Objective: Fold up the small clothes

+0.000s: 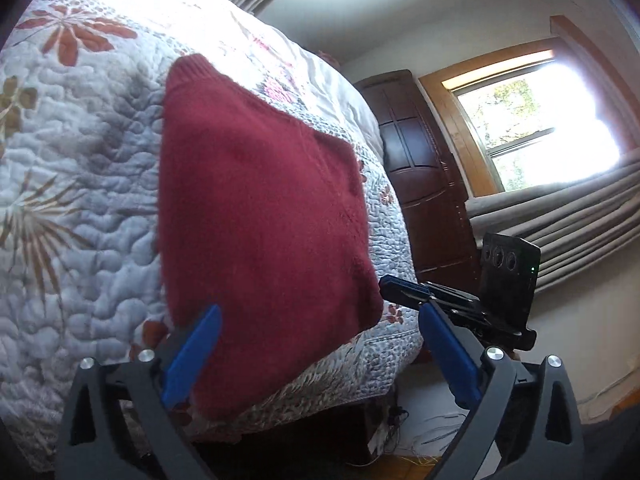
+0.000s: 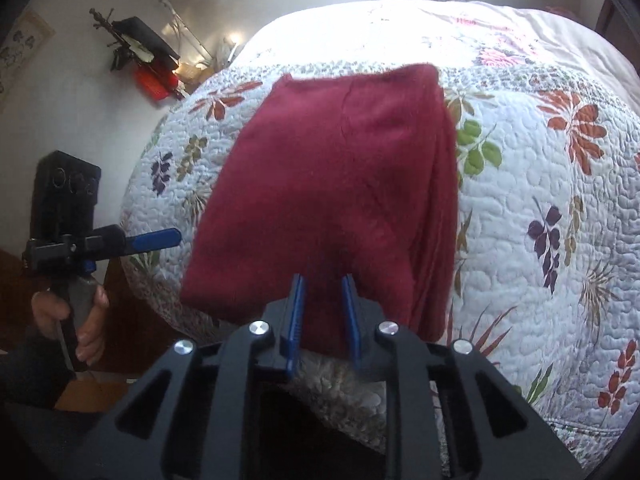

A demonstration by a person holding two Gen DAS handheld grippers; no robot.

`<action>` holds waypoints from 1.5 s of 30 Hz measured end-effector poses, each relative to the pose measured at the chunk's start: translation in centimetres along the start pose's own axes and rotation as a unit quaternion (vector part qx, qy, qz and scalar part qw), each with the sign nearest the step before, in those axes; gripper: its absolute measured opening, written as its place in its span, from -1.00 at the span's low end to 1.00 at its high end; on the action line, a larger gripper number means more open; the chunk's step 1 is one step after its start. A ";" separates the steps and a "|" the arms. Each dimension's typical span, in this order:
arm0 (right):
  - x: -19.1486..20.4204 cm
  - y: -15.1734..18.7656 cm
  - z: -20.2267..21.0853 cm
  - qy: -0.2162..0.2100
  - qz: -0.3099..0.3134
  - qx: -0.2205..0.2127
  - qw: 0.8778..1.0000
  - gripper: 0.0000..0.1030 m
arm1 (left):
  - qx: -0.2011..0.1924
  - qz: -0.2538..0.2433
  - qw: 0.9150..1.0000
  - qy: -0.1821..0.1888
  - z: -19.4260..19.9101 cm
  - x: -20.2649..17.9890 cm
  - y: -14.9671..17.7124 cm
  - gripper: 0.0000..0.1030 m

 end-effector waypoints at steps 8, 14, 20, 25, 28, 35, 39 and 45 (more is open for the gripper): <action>-1.9 1.3 0.1 0.015 -0.016 -0.015 1.000 -0.46 | -0.009 0.043 0.993 -0.112 -1.3 0.4 3.1 0.92; 2.8 4.0 8.8 0.134 0.025 -0.100 0.986 0.78 | -0.124 -0.083 0.953 -0.262 7.0 -9.7 6.0 0.92; 9.5 7.6 19.8 0.153 0.023 -0.211 0.965 0.94 | -0.185 -0.048 0.916 -0.352 14.3 -19.3 8.2 0.92; 9.5 9.5 21.6 0.175 -0.032 -0.204 0.963 0.94 | -0.168 -0.030 0.917 -0.361 15.2 -20.8 11.3 0.92; 10.0 10.6 21.6 0.204 -0.025 -0.178 0.962 0.94 | -0.143 -0.011 0.925 -0.351 14.7 -21.0 13.8 0.92; 11.6 12.7 22.6 0.207 -0.028 -0.182 0.961 0.94 | -0.130 -0.020 0.930 -0.344 14.0 -22.2 16.0 0.92; 12.2 13.5 22.8 0.205 -0.027 -0.183 0.961 0.94 | -0.131 -0.030 0.927 -0.349 14.0 -23.0 16.6 0.92; 12.5 14.1 22.8 0.203 -0.024 -0.180 0.962 0.94 | -0.133 -0.026 0.927 -0.350 14.1 -23.2 17.0 0.92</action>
Point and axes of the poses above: each gripper's, at about its wrist camera, not at the fingertips, and z roughly against the way its jaws point, x to its left, y to its underside, the point moved 4 cm from there along -z, roughly the way its jaws point, and after that the axes turned 4 degrees about x, right-handed, at the moved point
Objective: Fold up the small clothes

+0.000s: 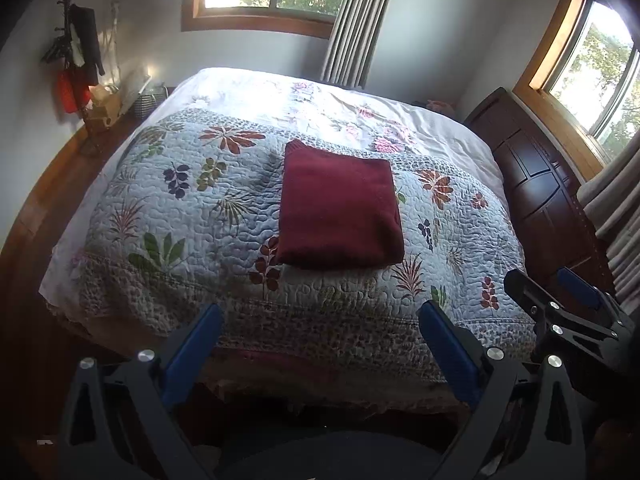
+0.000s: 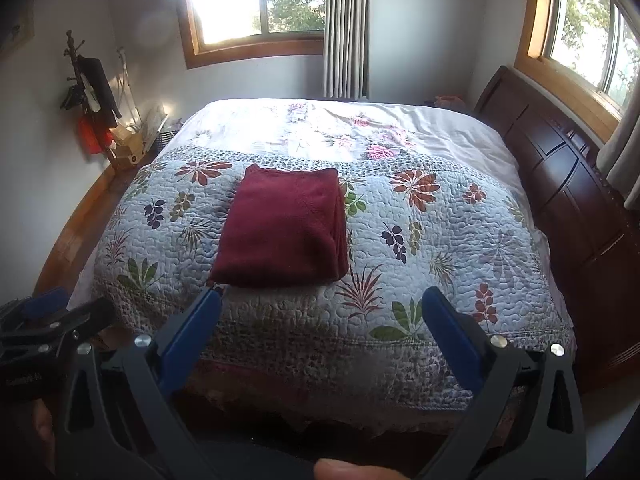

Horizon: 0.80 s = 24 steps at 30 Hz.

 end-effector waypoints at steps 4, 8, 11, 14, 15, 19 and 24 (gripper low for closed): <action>0.1 -0.2 0.1 -0.002 0.004 -0.001 1.000 0.94 | -0.002 -0.001 1.000 -0.002 0.1 -0.1 0.1 0.92; 0.0 -0.4 0.0 0.001 0.004 -0.003 1.000 0.94 | -0.002 -0.002 1.000 -0.001 0.1 -0.3 0.0 0.92; 0.0 -0.6 -0.1 0.000 0.004 -0.003 1.000 0.94 | -0.002 -0.004 1.000 -0.002 0.0 -0.3 -0.1 0.92; 0.1 -0.6 -0.3 0.000 0.005 0.000 1.000 0.94 | -0.001 -0.007 1.000 -0.004 -0.3 -0.3 -0.3 0.92; 0.2 -0.6 -0.3 -0.001 0.006 0.002 1.000 0.94 | 0.000 -0.008 1.000 -0.003 -0.3 -0.4 -0.4 0.92; 0.0 -0.7 -0.6 0.001 0.005 0.006 1.000 0.94 | 0.001 -0.010 1.000 0.001 -0.5 -0.4 -0.7 0.92; 0.1 -0.9 -0.8 0.004 0.006 0.008 1.000 0.94 | 0.001 -0.008 1.000 0.001 -0.6 -0.2 -1.0 0.92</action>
Point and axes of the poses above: each gripper's, at about its wrist camera, not at the fingertips, and z roughly against the way its jaws point, x to its left, y to its underside, the point moved 4 cm from there along -z, roughly the way its jaws point, and after that the axes turned 4 degrees about x, right-handed, at the moved point
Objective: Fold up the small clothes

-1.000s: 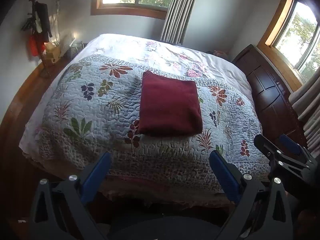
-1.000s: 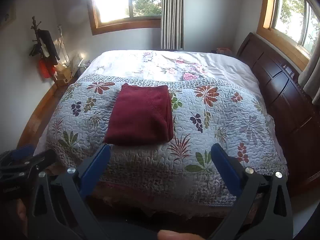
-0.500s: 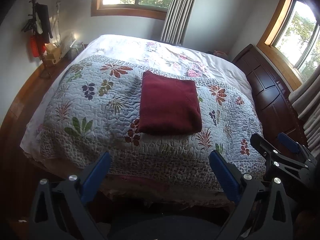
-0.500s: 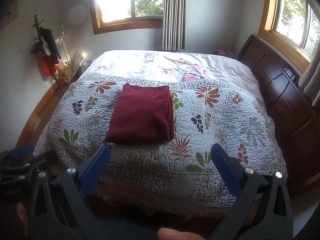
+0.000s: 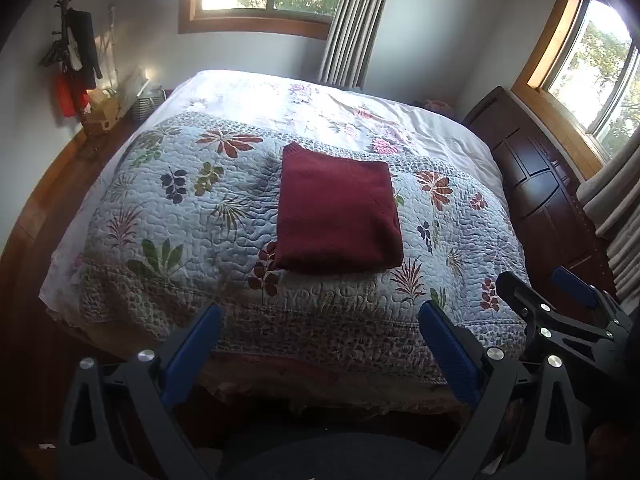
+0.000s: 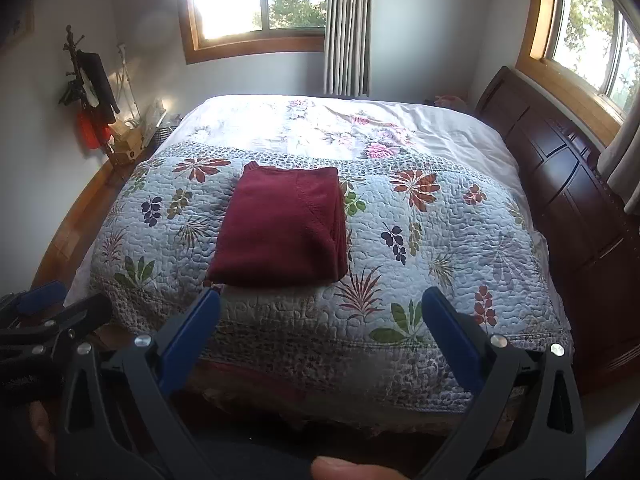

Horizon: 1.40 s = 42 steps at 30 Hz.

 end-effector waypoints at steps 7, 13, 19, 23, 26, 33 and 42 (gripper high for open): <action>0.2 -0.2 -0.2 0.001 0.005 0.003 1.000 0.94 | 0.002 0.000 1.000 0.001 0.0 0.1 -0.1 0.92; 0.5 -0.6 -0.4 0.001 0.011 0.003 1.000 0.94 | 0.003 0.001 1.000 0.000 -0.1 0.1 0.0 0.92; 0.8 -0.9 -0.5 0.000 0.016 0.001 1.000 0.94 | 0.002 0.001 1.000 0.000 -0.1 0.3 -0.1 0.92; 0.9 -1.0 -0.5 0.000 0.018 -0.001 1.000 0.94 | 0.005 0.001 1.000 0.001 -0.3 0.3 -0.2 0.92; 0.9 -1.0 -0.5 0.000 0.018 -0.001 1.000 0.94 | 0.007 0.000 1.000 0.002 -0.5 0.3 -0.2 0.92; 1.0 -1.2 -0.9 -0.002 0.016 -0.002 1.000 0.94 | 0.010 0.001 1.000 0.002 -0.8 0.5 -0.6 0.92; 0.9 -1.4 -0.9 -0.004 0.014 -0.003 1.000 0.94 | 0.010 0.001 1.000 0.002 -0.9 0.5 -0.8 0.92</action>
Point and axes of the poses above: each gripper's, at about its wrist camera, not at the fingertips, and z roughly against the way its jaws point, x to its left, y to its underside, the point moved 4 cm from there along -z, roughly the way its jaws point, and after that the axes turned 4 degrees about x, right-handed, at the moved point
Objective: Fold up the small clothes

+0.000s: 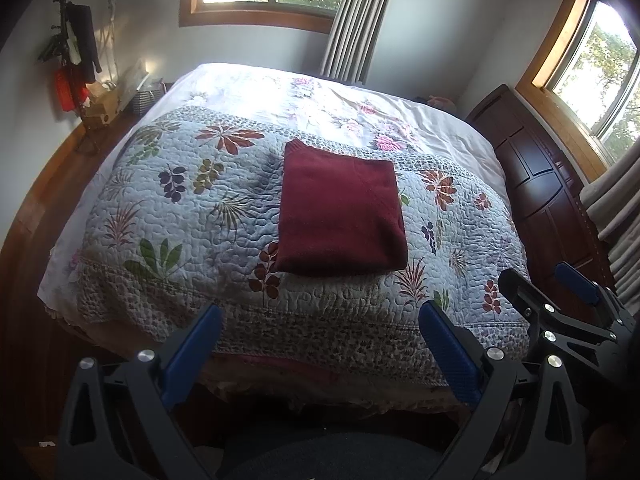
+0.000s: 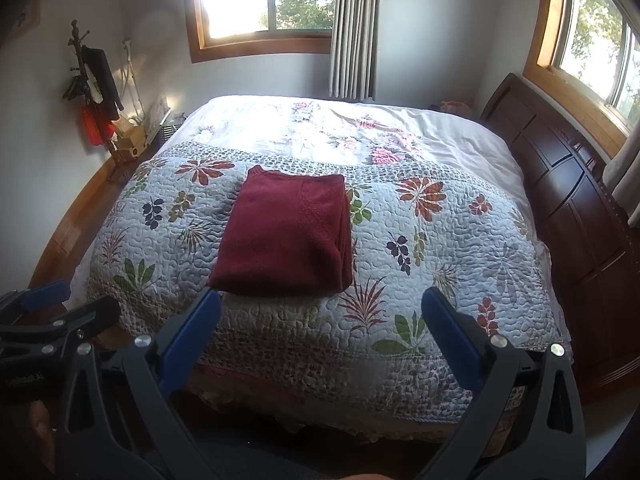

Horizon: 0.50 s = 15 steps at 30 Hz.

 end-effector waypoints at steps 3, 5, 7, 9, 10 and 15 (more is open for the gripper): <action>0.0 0.0 0.0 0.000 0.000 -0.001 1.000 0.94 | 0.000 0.000 1.000 0.001 0.0 0.0 -0.2 0.92; 0.0 -0.2 -0.1 0.001 0.000 -0.001 1.000 0.94 | 0.000 -0.001 1.000 0.002 -0.1 0.1 -0.4 0.92; 0.0 -0.1 0.0 0.001 0.000 -0.001 1.000 0.94 | 0.000 -0.001 1.000 0.003 -0.1 0.1 -0.6 0.92; 0.0 -0.1 0.0 0.001 0.000 -0.001 1.000 0.94 | -0.001 -0.001 1.000 0.003 -0.2 0.1 -0.8 0.92; 0.0 -0.1 0.0 0.001 0.000 -0.001 1.000 0.94 | -0.001 -0.001 1.000 0.003 -0.2 0.2 -0.8 0.92; 0.0 -0.1 0.0 0.001 -0.001 0.000 1.000 0.94 | 0.001 -0.002 1.000 0.003 -0.2 0.2 -0.8 0.92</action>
Point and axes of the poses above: each gripper's, at about its wrist camera, not at the fingertips, and z roughly against the way its jaws point, x to its left, y to its underside, the point moved 4 cm from there along -z, roughly the way its jaws point, and after that the axes turned 4 degrees about x, right-handed, at the moved point
